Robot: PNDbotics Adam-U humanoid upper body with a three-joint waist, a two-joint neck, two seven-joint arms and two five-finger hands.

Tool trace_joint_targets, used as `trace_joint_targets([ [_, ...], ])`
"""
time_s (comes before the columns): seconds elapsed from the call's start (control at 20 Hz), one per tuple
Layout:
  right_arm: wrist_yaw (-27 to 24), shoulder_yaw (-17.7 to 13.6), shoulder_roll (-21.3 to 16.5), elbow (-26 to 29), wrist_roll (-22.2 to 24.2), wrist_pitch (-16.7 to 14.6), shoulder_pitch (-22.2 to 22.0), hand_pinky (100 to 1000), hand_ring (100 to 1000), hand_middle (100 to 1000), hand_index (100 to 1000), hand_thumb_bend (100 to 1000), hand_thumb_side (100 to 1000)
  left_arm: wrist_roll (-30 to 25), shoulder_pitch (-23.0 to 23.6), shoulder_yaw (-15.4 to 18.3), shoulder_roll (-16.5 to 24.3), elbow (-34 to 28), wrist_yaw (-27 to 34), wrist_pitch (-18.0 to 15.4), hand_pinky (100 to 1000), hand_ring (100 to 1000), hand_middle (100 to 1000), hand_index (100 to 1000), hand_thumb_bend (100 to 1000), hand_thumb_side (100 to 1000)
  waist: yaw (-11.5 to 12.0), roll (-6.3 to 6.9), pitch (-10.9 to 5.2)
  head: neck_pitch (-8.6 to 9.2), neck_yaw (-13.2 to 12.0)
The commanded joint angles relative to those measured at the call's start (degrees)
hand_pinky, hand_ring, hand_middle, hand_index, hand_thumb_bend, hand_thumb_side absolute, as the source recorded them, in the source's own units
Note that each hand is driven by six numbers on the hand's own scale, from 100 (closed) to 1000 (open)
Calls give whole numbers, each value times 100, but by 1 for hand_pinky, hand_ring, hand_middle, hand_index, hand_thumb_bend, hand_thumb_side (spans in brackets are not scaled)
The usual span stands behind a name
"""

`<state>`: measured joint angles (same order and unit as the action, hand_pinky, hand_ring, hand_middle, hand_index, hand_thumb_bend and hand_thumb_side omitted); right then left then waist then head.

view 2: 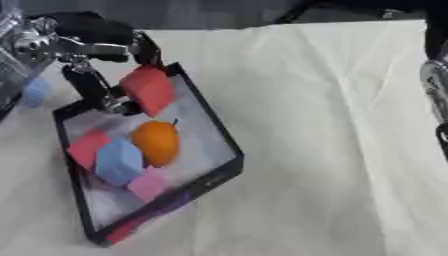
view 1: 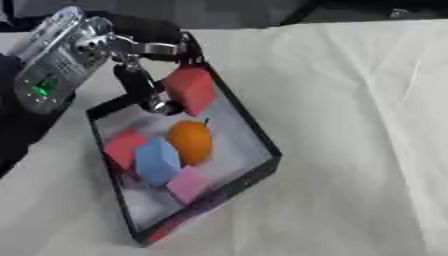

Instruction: Pick up objects on the table and place them in the box.

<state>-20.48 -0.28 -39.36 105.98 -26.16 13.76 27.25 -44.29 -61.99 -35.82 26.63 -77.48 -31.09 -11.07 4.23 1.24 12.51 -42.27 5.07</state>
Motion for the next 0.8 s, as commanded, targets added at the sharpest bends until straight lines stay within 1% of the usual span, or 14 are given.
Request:
trace_joint_targets([
  [0.05,25,-46,-136,67,-22,-6,88,866,762,733,799,100,535,-66,-20,31,35,113,-223,-95,774,728,694,736,387,165,-8,47,-200,-15,10],
  [0.1,23,-46,-136,67,-25,-5,84,866,762,733,799,100,536,-75,5,44,34,139,-259,-116,823,786,751,813,488,266,-5,46,-198,-17,14],
  [0.15,22,-47,-137,65,-28,-3,79,866,762,733,799,100,536,-63,33,73,40,144,-278,-128,845,812,775,843,566,354,0,44,-197,-18,20],
  [0.2,21,-47,-137,64,-31,-2,77,866,762,733,799,100,536,-47,53,97,51,135,-287,-135,864,836,797,869,664,449,2,43,-196,-17,24],
  [0.25,19,-47,-139,64,-32,-1,74,866,762,733,799,100,536,-35,67,135,79,95,-285,-155,872,847,807,887,725,497,6,39,-194,-19,38],
  [0.3,18,-47,-142,63,-34,0,70,866,762,733,799,100,536,-35,76,187,111,38,-267,-172,878,855,816,900,751,535,10,35,-194,-25,55],
  [0.45,13,-50,-142,64,-40,1,69,865,762,733,799,100,536,-35,97,383,213,-161,-124,-148,891,869,832,917,772,586,24,25,-194,-41,113],
  [0.55,13,-50,-146,66,-41,3,68,865,762,733,799,100,535,-36,139,549,290,-296,2,-74,901,877,846,925,759,635,34,18,-194,-55,143],
  [0.6,14,-51,-148,66,-42,4,68,865,762,733,799,100,535,-28,165,637,328,-367,71,-20,901,877,846,925,759,635,37,16,-193,-60,150],
  [0.65,14,-55,-149,66,-46,4,64,866,762,733,799,100,534,-1,195,747,363,-442,150,42,912,885,868,933,740,668,43,13,-191,-64,164],
  [0.8,10,-73,-153,66,-69,0,48,866,762,733,798,100,534,151,300,1135,489,-741,440,267,922,892,885,942,717,670,58,6,-184,-72,214],
])
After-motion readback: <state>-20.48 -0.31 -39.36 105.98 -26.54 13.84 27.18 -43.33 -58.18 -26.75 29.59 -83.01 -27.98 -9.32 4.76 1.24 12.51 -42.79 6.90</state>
